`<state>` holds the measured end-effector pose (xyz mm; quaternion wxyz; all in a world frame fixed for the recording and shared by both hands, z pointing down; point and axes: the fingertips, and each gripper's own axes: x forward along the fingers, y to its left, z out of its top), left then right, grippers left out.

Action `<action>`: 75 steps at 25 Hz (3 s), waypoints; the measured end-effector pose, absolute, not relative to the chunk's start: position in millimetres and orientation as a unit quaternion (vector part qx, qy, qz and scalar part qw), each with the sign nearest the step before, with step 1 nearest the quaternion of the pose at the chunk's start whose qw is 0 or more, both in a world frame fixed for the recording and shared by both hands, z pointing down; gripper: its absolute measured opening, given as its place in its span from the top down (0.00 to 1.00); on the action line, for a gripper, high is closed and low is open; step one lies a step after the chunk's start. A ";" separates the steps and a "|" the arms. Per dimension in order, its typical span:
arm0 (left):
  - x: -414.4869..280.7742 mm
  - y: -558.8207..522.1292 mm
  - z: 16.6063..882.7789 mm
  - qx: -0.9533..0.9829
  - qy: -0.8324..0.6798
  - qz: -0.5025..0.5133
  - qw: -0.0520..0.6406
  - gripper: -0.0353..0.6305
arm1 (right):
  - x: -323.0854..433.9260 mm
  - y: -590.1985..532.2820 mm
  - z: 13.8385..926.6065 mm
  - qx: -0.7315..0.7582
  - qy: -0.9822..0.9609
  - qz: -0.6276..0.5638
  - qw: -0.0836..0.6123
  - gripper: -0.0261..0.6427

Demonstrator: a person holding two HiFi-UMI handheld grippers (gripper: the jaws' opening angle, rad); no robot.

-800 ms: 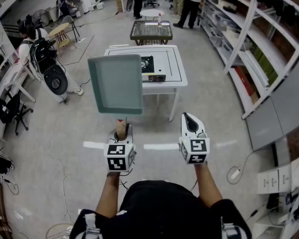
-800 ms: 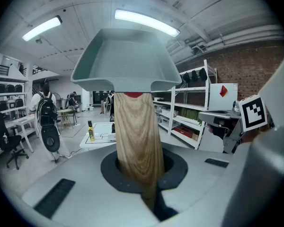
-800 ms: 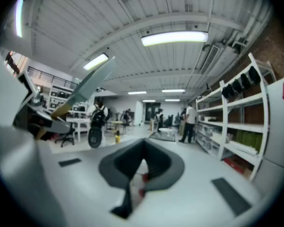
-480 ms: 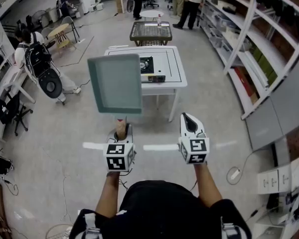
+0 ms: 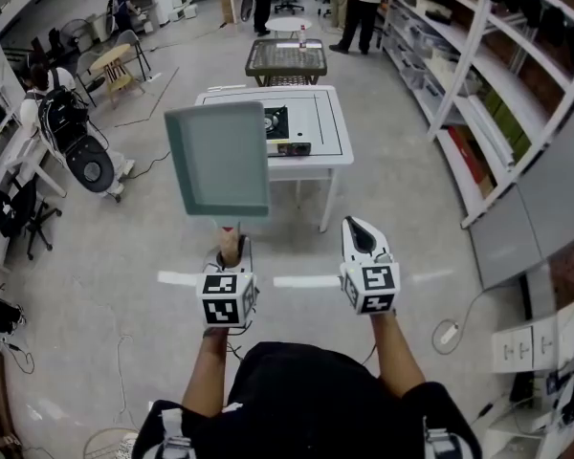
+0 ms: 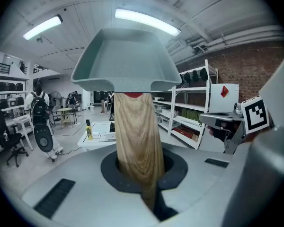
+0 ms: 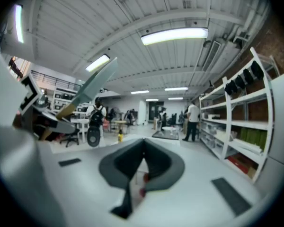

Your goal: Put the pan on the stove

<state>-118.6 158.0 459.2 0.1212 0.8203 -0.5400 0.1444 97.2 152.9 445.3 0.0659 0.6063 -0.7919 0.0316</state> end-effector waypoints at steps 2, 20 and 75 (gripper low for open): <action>-112.3 160.0 462.7 0.818 -0.542 0.147 0.122 0.91 | 104.0 153.9 446.8 0.606 -0.792 0.032 0.065 0.91; -95.7 135.0 482.8 0.800 -0.566 0.154 0.126 0.91 | 128.5 115.1 473.2 0.588 -0.805 0.038 0.077 0.91; -132.3 -287.9 544.5 0.814 -0.505 0.218 0.185 0.91 | 73.6 -297.5 495.8 0.603 -0.784 0.060 0.135 0.91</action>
